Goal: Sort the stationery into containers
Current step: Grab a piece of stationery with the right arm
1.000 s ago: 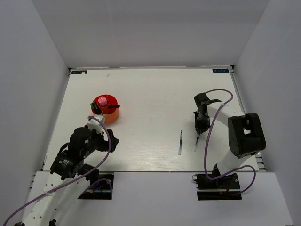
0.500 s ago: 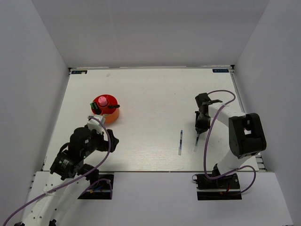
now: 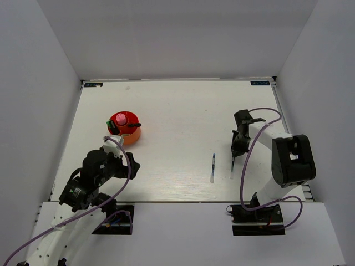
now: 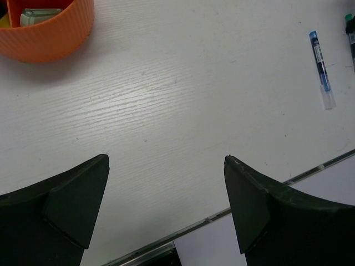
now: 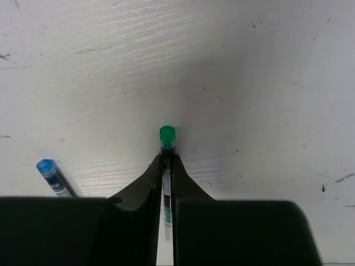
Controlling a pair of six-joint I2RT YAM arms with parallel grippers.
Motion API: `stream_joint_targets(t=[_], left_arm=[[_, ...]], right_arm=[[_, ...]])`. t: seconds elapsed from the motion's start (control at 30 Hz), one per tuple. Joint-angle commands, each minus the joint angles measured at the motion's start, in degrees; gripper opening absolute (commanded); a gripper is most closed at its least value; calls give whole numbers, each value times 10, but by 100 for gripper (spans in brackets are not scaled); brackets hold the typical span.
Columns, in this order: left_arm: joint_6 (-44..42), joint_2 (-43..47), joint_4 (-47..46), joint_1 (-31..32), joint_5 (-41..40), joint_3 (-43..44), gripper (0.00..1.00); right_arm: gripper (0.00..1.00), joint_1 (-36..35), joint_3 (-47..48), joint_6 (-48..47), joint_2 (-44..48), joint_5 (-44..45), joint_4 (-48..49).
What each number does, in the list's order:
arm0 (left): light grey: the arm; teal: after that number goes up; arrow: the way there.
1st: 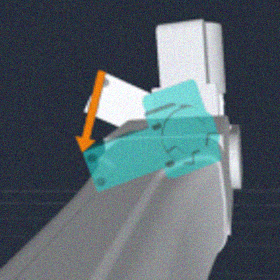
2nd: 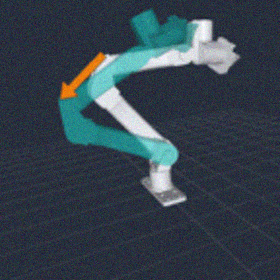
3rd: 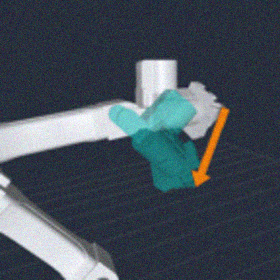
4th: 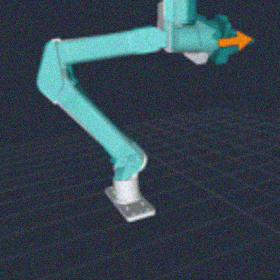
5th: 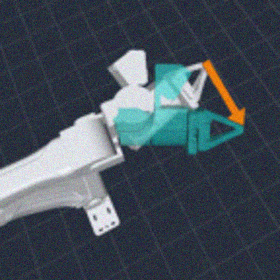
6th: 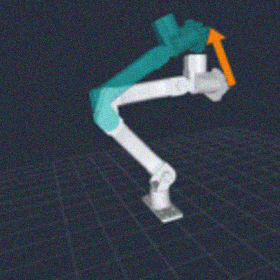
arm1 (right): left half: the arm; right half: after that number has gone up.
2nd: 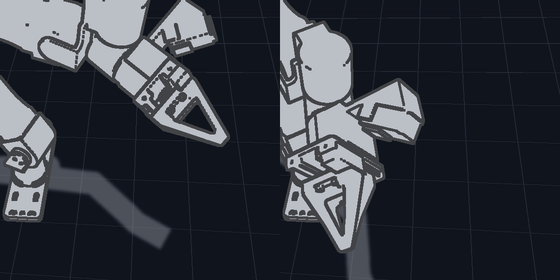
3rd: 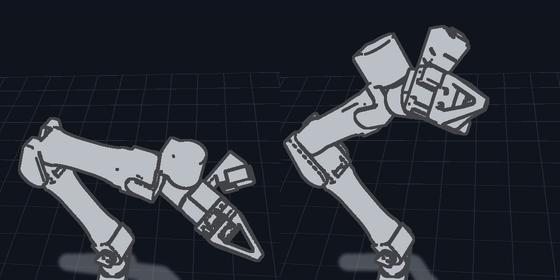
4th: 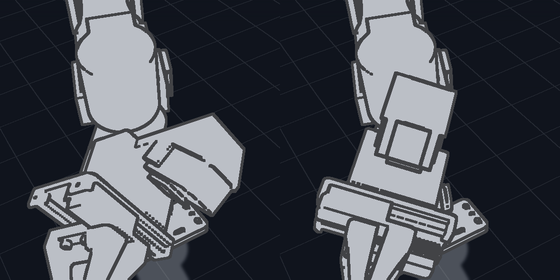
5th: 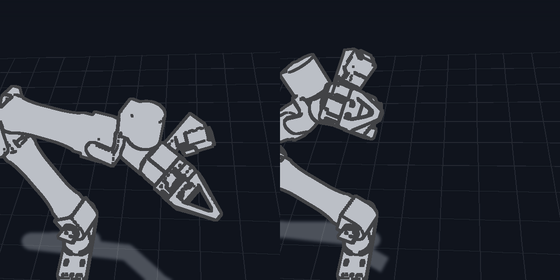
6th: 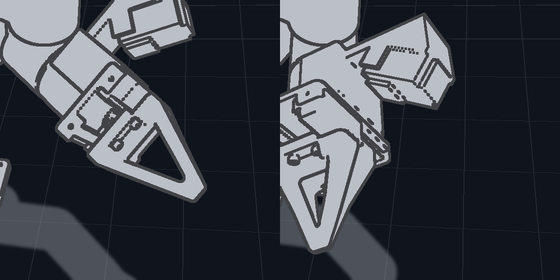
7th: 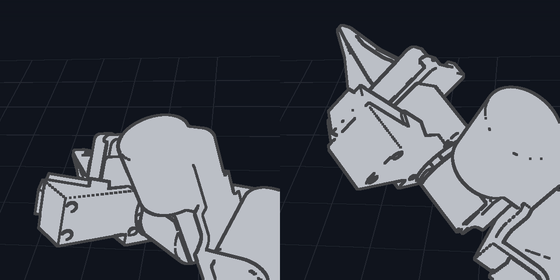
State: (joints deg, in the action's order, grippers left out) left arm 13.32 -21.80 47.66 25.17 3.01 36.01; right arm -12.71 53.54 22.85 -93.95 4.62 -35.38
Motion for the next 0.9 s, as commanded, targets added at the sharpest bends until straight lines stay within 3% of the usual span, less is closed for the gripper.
stream_joint_targets(t=[0.0, 0.43, 0.87], left_arm=[[-3, -2, 5, -4, -2, 6, 95], [-2, -17, 1, -4, -15, 22, 95], [49, -16, -76, -4, -59, 53, 95]], right_arm=[[0, 6, -34, 11, -27, -65, 44], [0, 1, 107, -36, 16, -148, 46], [0, -52, 399, -70, -77, -251, 63]])
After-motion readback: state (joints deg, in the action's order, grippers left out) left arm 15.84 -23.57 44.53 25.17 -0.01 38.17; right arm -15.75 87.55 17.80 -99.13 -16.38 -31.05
